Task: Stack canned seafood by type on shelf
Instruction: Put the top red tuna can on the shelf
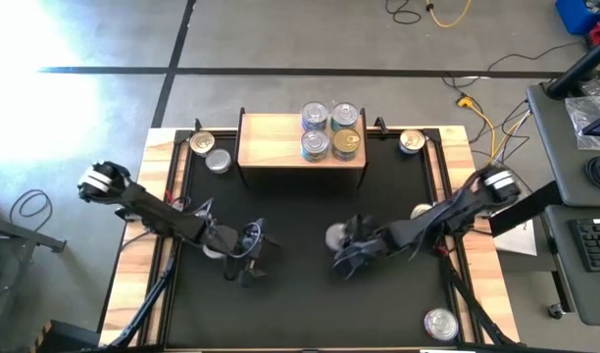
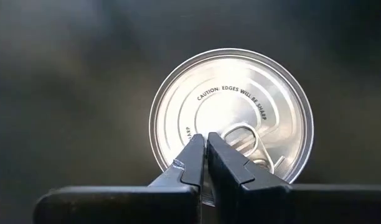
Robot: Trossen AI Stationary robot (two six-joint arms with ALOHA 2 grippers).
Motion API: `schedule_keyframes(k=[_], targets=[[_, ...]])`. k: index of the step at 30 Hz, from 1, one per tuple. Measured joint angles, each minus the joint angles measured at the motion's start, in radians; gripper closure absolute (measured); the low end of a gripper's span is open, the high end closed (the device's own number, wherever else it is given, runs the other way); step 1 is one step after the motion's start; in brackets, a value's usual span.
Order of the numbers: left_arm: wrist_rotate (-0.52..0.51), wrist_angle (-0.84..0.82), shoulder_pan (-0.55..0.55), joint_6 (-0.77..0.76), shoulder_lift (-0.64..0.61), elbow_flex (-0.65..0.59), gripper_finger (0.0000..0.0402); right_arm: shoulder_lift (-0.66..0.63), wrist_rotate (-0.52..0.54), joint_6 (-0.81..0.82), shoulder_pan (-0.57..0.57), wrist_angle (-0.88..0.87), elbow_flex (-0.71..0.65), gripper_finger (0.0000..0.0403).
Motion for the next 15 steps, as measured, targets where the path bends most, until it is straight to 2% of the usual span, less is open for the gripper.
schedule_keyframes(k=[5, 11, 15], targets=[[0.069, 0.145, 0.001, 0.017, 0.092, 0.0, 0.007, 0.108, -0.018, -0.091, 0.043, -0.056, 0.189, 0.039], [0.072, 0.161, 0.009, 0.019, 0.109, 0.0, 0.007, 0.119, 0.01, -0.211, 0.105, -0.197, 0.369, 0.039], [0.088, 0.159, 0.025, 0.003, 0.105, 0.0, 0.007, 0.125, -0.002, -0.219, 0.163, -0.272, 0.409, 0.039]])
